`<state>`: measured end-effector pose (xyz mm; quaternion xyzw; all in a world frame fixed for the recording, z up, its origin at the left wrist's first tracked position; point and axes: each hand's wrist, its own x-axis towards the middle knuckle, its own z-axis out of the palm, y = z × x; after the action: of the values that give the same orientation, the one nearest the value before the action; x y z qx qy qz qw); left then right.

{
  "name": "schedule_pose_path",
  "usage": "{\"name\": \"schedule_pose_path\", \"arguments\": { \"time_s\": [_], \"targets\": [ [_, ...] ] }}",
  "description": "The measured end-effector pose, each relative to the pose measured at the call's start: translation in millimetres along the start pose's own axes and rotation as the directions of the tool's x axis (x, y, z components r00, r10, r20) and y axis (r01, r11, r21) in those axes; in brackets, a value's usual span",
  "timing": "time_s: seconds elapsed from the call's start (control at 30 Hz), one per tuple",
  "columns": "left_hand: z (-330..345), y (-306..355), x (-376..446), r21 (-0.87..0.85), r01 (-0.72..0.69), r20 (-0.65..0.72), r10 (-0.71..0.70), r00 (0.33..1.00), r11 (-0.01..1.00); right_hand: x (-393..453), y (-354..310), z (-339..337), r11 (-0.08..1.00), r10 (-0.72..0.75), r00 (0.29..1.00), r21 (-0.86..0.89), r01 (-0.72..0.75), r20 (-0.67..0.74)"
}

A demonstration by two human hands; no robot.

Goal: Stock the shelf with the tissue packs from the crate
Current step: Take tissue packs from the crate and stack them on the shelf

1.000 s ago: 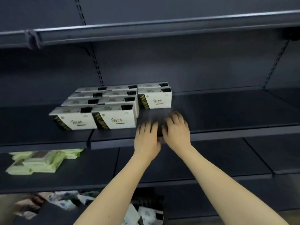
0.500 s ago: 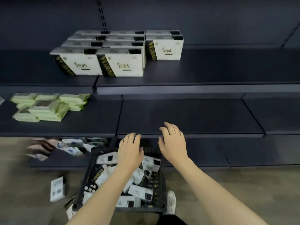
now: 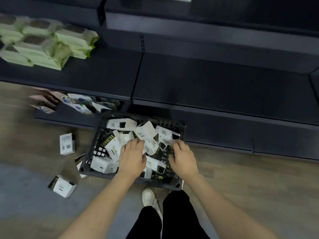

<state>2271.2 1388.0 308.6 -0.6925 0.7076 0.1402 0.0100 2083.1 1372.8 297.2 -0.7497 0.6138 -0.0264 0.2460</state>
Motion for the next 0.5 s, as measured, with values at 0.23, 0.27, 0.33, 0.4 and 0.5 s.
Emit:
{"name": "schedule_pose_path", "arguments": {
  "time_s": [0.23,0.27,0.33,0.4,0.5],
  "targets": [
    [63.2,-21.5,25.1,-0.078,0.093,0.081,-0.087,0.993,0.993,23.3,14.2,64.2,0.997,0.061,0.992,0.049,-0.067,0.114],
    [73.4,-24.3,28.6,-0.084,0.106,0.101,-0.098,0.99,0.991,28.0,17.1,74.4,0.997,0.063,0.988,0.044,-0.07,0.142],
    [93.1,-30.6,33.2,-0.092,0.126,0.133,-0.113,0.985,0.988,35.9,22.5,94.5,0.997,0.071,0.977,0.027,-0.078,0.203],
    [115.1,-37.8,35.5,-0.081,0.136,0.17,-0.121,0.978,0.987,42.7,27.9,115.3,0.996,0.076,0.961,0.014,-0.083,0.267],
    [148.1,-48.3,38.8,-0.049,0.143,0.248,-0.126,0.961,0.989,51.2,36.1,145.0,0.996,0.09,0.934,-0.007,-0.094,0.346]
  ]
}}
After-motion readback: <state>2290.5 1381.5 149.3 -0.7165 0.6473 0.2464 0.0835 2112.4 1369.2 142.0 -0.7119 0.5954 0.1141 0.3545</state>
